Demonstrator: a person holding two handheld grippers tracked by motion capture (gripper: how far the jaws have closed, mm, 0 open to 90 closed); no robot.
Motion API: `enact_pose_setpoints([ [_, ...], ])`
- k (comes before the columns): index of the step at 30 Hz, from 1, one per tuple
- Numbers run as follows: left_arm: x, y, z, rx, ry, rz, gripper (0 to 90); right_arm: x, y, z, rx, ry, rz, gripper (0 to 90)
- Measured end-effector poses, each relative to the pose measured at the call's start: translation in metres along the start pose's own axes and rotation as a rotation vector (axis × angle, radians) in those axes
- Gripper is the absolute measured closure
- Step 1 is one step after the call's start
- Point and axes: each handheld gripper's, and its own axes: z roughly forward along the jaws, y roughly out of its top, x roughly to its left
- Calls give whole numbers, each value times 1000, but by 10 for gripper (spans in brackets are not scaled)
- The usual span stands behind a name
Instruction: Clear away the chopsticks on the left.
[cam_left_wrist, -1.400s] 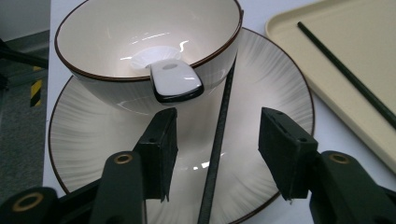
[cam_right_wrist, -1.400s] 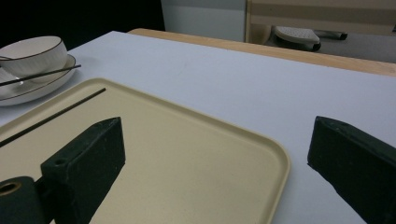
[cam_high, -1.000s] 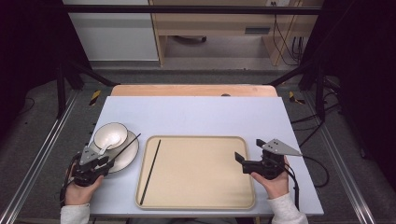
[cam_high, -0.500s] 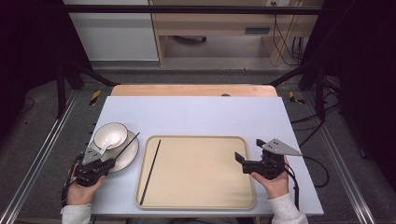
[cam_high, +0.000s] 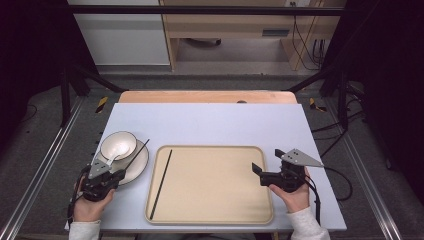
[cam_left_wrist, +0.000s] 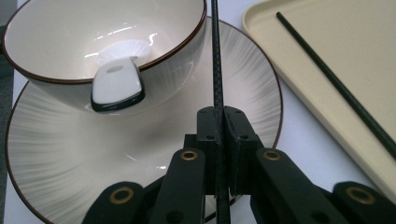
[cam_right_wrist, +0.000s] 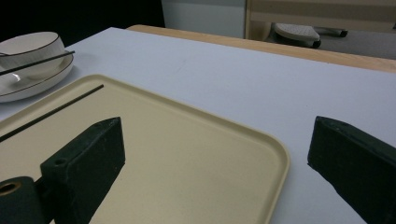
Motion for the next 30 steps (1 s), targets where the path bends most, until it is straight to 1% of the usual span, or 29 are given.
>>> enact_pose_setpoints([
  [4,-9,4,-3,-13,1,0,855,0,1,-1,-1,1,9,41],
  [8,-18,7,-6,-30,-1,-10,855,-1,1,-2,-8,-3,4,41],
  [9,-20,8,-6,-33,-3,-3,855,-1,1,-2,-9,-3,7,41],
  [11,-25,9,-7,-44,-1,-9,855,-1,1,-3,-9,-3,6,41],
  [16,-39,14,-9,-67,-3,0,856,-1,1,-3,-10,-4,9,40],
  [21,-54,16,-9,-85,1,-7,856,-2,2,-4,-17,-5,8,40],
  [24,-63,17,-10,-103,1,-28,856,-2,2,-4,-17,-6,9,40],
  [28,-73,18,-10,-108,8,-41,856,-2,2,-4,-17,-8,8,40],
  [30,-77,18,-11,-117,11,-59,856,-1,2,-4,-18,-9,9,40],
])
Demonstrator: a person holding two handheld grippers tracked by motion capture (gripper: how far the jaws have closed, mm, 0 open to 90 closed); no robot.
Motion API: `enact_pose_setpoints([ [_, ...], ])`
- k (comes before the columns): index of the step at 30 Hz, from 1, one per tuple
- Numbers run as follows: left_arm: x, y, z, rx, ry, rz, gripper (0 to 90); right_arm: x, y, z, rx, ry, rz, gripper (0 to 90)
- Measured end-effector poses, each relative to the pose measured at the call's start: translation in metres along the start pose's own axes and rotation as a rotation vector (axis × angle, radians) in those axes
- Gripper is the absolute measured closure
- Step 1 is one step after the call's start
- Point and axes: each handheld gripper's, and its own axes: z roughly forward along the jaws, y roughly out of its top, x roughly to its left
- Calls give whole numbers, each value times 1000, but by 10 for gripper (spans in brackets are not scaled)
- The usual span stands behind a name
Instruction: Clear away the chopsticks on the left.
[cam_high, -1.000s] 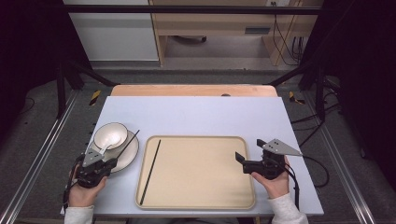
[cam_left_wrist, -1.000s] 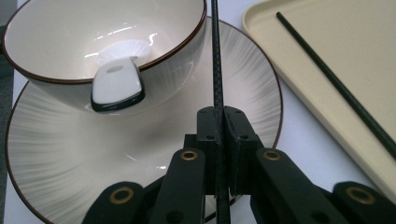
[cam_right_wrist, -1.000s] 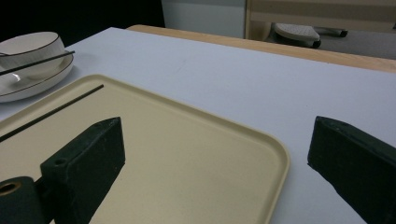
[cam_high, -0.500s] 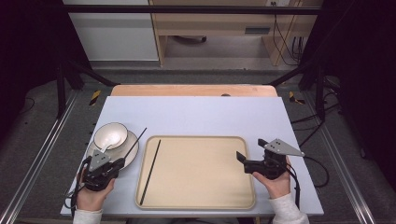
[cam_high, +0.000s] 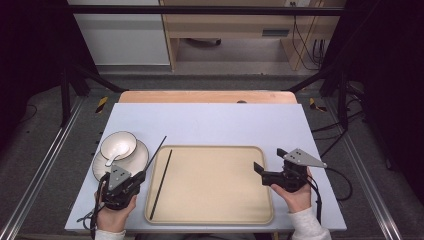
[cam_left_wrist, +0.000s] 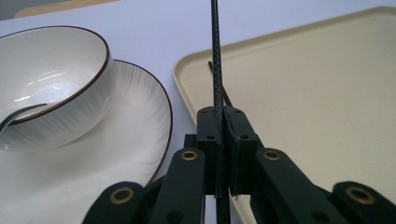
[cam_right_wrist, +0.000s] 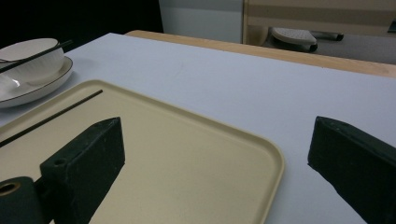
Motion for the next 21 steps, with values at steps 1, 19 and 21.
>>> enact_pose_setpoints([
  [1,-2,0,0,-5,6,-3,856,0,0,0,-1,-1,-1,40],
  [19,-43,13,0,-69,63,-66,856,-1,1,-1,-7,13,14,39],
  [21,-45,12,0,-78,61,-83,856,-1,1,-1,-9,13,15,39],
])
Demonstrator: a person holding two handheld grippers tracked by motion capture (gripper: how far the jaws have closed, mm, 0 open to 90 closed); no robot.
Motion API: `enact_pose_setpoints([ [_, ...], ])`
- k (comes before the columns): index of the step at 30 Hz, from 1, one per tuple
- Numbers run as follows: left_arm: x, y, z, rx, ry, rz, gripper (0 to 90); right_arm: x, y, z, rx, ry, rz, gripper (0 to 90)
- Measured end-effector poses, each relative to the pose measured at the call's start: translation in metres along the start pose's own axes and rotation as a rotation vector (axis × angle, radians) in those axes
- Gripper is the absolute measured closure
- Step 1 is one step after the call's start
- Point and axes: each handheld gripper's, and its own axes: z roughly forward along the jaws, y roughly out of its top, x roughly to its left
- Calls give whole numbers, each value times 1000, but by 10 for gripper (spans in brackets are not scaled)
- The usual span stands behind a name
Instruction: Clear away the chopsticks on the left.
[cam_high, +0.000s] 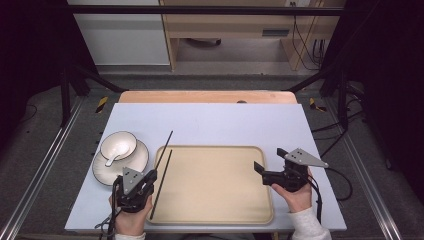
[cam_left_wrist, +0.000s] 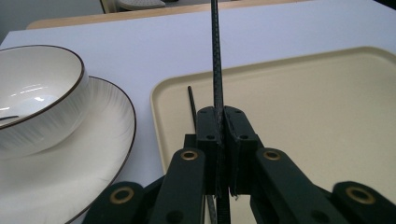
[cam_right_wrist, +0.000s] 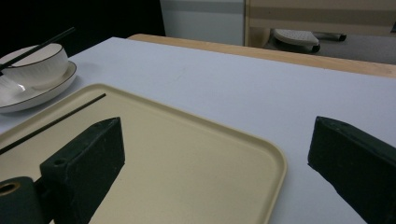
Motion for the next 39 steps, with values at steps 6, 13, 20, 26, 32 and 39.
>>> enact_pose_setpoints([
  [6,-5,-8,1,-24,14,-50,856,1,0,1,3,4,3,39],
  [13,-7,-22,5,-28,18,-98,856,2,-1,4,11,5,-2,39],
  [20,-10,-32,11,-25,13,-120,856,2,-1,3,11,4,2,39],
  [26,-12,-40,15,-21,19,-133,855,2,-2,5,20,2,-9,39],
  [32,-16,-48,22,14,16,-123,856,2,-3,6,22,2,-12,39],
  [39,-20,-53,30,44,15,-115,856,2,-3,6,21,2,-16,39],
])
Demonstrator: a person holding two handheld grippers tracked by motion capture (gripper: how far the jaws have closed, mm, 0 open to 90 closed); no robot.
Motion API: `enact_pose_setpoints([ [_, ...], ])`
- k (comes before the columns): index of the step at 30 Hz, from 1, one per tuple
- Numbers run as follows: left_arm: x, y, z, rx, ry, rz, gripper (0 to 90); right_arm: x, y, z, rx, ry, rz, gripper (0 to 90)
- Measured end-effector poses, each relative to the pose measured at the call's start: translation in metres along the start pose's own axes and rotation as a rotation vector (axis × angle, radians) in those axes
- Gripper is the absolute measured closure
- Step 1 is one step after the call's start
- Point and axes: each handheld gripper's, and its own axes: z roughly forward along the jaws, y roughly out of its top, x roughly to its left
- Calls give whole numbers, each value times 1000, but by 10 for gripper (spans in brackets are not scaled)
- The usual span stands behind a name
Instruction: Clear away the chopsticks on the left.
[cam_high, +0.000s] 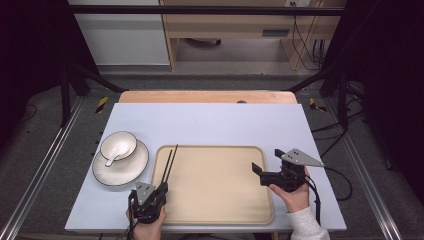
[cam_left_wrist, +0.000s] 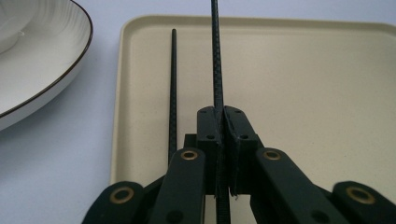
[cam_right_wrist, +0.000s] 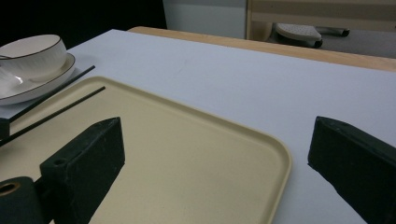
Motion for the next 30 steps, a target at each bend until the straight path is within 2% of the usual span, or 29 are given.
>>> enact_pose_setpoints([
  [12,-1,-1,7,54,21,16,855,1,0,0,4,2,6,39],
  [23,-5,0,12,109,48,49,853,1,0,0,5,2,5,39],
  [30,-5,1,11,113,31,48,834,0,0,0,2,0,0,39],
])
